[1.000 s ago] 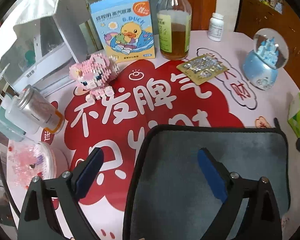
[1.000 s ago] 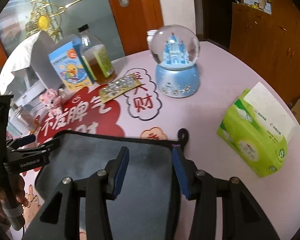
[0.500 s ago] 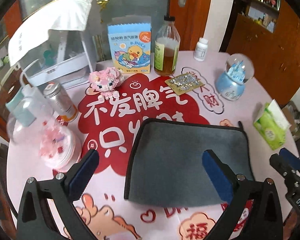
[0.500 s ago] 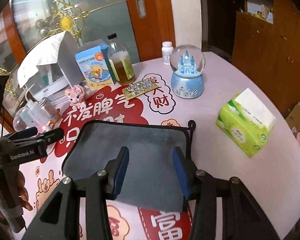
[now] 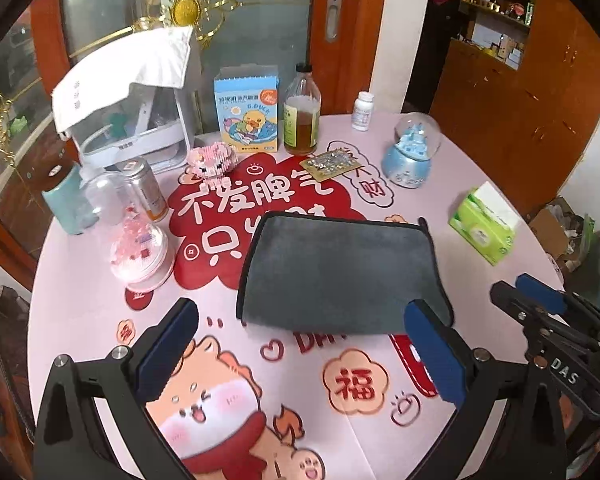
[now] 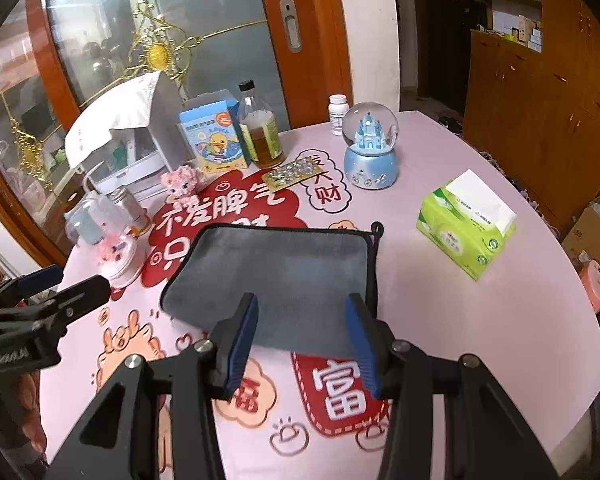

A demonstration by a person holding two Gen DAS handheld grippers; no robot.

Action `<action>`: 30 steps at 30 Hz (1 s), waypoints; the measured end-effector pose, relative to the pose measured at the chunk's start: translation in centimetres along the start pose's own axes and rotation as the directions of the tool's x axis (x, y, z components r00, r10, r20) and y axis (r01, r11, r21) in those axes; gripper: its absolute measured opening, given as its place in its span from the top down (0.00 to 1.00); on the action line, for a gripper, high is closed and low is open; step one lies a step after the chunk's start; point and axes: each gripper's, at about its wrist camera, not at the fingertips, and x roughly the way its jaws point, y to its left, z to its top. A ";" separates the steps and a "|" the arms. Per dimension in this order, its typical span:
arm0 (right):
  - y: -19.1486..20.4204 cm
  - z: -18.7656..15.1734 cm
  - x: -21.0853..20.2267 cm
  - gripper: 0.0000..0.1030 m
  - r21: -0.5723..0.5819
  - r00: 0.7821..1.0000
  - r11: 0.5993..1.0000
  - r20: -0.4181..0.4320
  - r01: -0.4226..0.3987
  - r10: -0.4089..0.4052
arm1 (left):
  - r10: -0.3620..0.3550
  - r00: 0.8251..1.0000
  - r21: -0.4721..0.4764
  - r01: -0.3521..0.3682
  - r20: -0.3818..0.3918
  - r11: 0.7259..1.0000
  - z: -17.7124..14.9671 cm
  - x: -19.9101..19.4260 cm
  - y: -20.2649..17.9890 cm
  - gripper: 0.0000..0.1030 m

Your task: Fold towel

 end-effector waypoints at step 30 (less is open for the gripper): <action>2.5 -6.0 -12.7 0.56 -0.215 0.987 0.965 0.027 -0.148 0.158 | 0.215 0.975 -0.196 -0.200 0.058 0.960 -10.7 -14.8 -4.1 0.01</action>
